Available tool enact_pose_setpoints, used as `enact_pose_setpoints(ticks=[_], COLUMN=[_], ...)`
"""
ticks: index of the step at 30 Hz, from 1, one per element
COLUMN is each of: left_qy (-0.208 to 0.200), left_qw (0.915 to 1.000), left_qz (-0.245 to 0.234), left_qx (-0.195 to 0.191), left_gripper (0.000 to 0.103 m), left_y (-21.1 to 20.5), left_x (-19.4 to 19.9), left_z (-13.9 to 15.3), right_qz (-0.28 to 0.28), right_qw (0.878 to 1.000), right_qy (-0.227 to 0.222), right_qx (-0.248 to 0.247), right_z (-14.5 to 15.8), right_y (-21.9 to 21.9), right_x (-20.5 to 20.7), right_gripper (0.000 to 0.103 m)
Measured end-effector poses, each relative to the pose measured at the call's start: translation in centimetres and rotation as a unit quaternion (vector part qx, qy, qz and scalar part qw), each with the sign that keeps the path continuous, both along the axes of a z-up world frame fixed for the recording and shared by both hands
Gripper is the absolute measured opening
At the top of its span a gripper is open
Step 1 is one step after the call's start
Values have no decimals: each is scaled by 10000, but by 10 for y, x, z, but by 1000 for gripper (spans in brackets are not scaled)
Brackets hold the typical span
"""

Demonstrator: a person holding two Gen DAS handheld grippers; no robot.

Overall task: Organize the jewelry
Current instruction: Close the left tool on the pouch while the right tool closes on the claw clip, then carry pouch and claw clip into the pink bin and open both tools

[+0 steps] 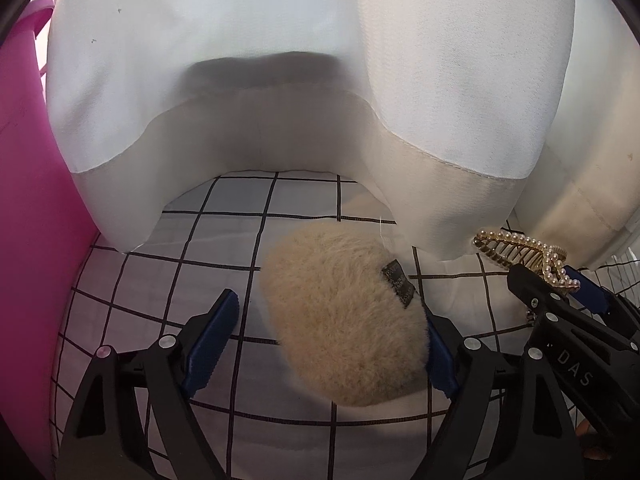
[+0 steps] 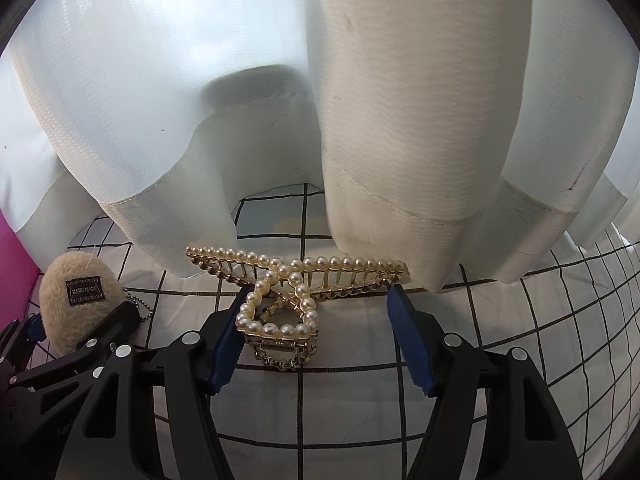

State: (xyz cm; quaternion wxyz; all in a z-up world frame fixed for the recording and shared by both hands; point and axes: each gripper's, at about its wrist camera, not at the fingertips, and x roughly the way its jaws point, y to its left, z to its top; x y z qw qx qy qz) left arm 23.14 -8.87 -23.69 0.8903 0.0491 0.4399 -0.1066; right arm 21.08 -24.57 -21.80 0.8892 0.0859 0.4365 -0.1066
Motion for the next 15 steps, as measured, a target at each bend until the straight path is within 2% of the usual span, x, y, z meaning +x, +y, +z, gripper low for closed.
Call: enact_pose_setpoints(ticks=[3,5,6,15], left_qy=[-16,-25,-29,-33], left_qw=[10000,10000,9999,9999], left_qz=[-55,-79,-97,-128], left_qx=[-17,-26,-38,-34], left_gripper=[65,59,53,46], left_y=[0,-3,-4,8], left_x=[-9,-11,-13,-20], left_z=[5,6,6,9], right_qz=[95,166,201,252], right_qw=[10000,9998,9998,9995], right_qy=[-17,-32,-35,-124], right_qx=[12,60,61,140], right_z=[-1,0,0,2], right_y=[2,5,6,4], right_x=[-8,-7,-7,-17], right_gripper=[50,35,31,31])
